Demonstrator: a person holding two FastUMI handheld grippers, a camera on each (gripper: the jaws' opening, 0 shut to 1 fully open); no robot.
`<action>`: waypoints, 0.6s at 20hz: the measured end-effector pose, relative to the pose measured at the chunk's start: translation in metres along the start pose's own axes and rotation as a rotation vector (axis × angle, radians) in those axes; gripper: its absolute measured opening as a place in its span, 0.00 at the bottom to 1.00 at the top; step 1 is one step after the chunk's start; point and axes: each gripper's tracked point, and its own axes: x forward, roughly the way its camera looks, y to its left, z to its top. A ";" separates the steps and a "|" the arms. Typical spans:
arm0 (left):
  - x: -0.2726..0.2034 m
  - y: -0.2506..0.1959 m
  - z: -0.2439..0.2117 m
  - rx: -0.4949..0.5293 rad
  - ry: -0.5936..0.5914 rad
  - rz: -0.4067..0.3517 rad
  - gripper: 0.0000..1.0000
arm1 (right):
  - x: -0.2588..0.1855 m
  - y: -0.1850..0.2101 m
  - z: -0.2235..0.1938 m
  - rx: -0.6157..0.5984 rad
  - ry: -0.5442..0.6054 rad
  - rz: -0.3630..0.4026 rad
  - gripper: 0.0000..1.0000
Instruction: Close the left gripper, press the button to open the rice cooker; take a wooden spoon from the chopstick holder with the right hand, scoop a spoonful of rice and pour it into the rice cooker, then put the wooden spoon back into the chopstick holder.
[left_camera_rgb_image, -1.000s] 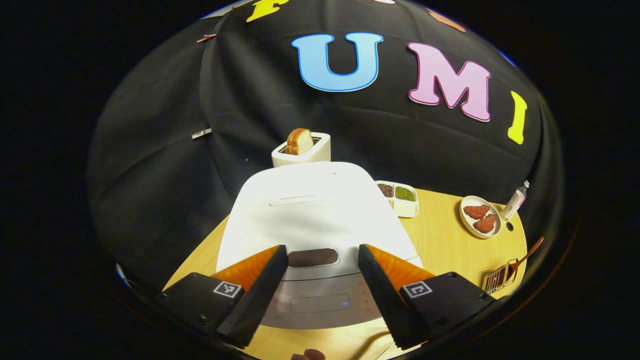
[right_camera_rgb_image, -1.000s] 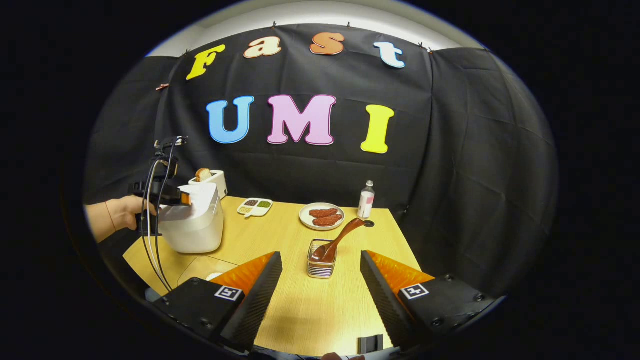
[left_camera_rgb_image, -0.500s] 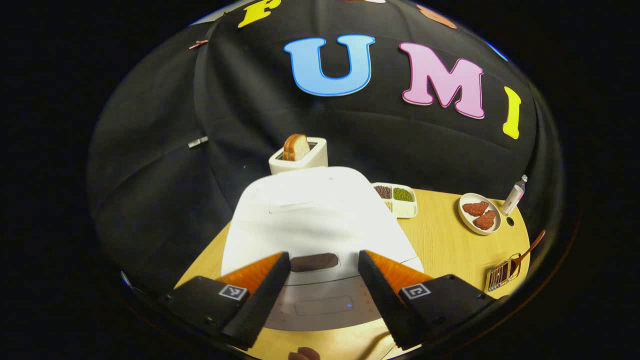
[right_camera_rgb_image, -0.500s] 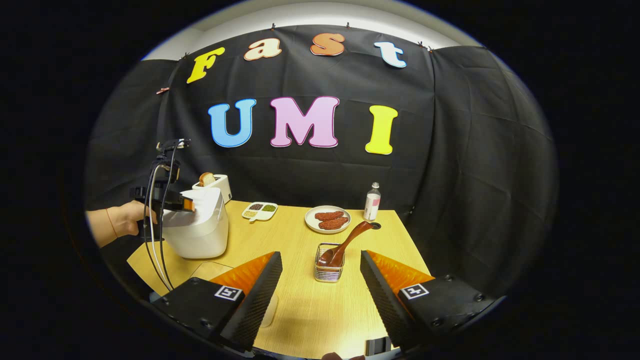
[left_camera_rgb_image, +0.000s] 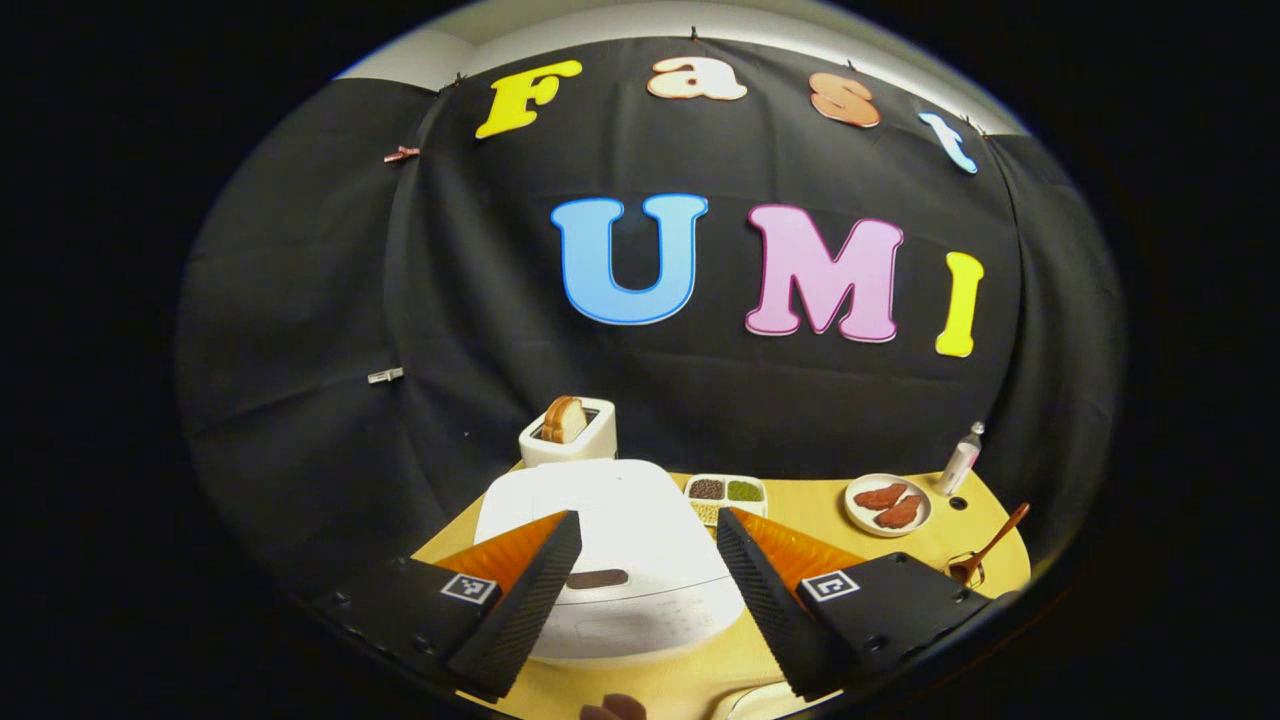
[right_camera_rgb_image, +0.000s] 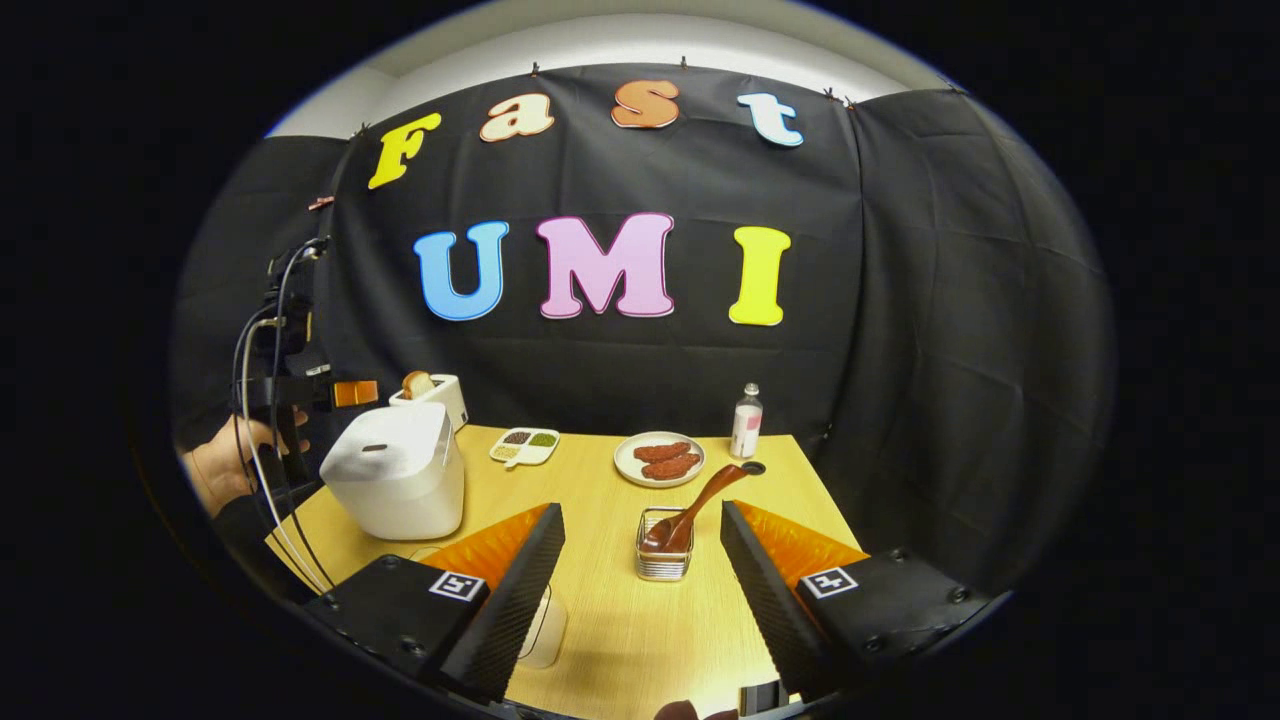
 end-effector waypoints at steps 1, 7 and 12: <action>-0.009 -0.003 0.003 0.006 -0.011 -0.007 0.95 | 0.000 -0.001 0.007 -0.004 -0.018 -0.001 0.98; -0.063 -0.017 0.024 -0.006 -0.084 -0.053 0.95 | 0.002 -0.001 0.041 0.012 -0.083 0.006 0.98; -0.103 -0.037 0.035 -0.012 -0.135 -0.113 0.95 | 0.005 -0.005 0.053 0.019 -0.106 -0.001 0.98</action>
